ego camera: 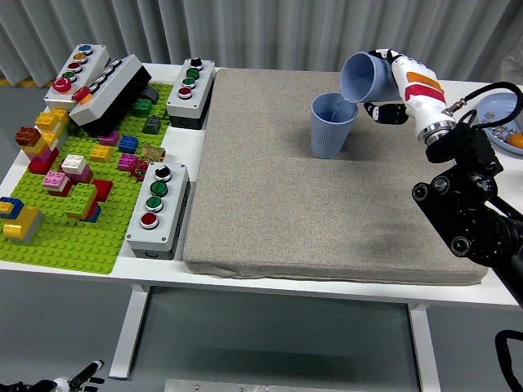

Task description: Pick cup pour cup place

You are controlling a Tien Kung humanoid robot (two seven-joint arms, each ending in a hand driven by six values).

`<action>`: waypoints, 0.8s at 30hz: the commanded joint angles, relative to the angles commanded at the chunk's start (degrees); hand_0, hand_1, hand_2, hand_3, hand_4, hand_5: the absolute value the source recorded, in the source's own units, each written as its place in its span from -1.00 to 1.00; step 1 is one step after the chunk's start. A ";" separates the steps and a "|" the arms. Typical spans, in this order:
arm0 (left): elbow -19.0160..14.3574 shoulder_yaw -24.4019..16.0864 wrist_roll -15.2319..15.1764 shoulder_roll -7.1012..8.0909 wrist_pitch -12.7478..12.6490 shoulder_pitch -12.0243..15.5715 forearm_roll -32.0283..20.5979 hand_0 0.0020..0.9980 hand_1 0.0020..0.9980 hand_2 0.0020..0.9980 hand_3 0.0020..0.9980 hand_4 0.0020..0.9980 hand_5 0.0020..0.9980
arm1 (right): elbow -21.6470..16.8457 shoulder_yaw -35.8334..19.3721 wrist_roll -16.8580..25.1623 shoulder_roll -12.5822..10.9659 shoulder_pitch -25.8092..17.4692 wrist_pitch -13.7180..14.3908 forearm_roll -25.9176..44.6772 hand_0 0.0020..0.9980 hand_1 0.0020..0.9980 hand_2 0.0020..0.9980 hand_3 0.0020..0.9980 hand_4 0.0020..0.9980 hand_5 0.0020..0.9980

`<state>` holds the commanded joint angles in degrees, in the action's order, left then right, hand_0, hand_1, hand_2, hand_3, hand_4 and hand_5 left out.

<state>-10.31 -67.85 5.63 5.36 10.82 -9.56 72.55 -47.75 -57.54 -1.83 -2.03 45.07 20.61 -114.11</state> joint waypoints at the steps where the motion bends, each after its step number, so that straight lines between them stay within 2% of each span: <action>1: 0.00 -0.01 -0.01 -0.01 -0.01 0.01 -0.02 0.69 0.67 0.81 0.59 0.23 1.00 | -0.09 0.10 -0.05 -0.06 -0.03 0.09 -0.28 0.57 0.36 0.14 0.22 0.09 -1.00; 16: 0.00 -0.16 -0.02 0.04 -0.04 -0.03 0.03 0.69 0.67 0.81 0.59 0.23 1.00 | -0.35 0.78 -0.08 -0.55 0.00 0.72 -1.27 0.58 0.36 0.13 0.20 0.09 -1.00; 24: 0.00 -0.42 -0.06 0.05 -0.07 -0.19 0.24 0.70 0.67 0.81 0.59 0.23 1.00 | -0.33 2.23 0.09 -1.74 0.27 0.85 -0.97 0.59 0.36 0.13 0.19 0.09 -1.00</action>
<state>-10.31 -68.26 5.57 5.41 10.75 -9.75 72.79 -48.08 -55.31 -1.74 -3.77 45.34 21.46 -115.08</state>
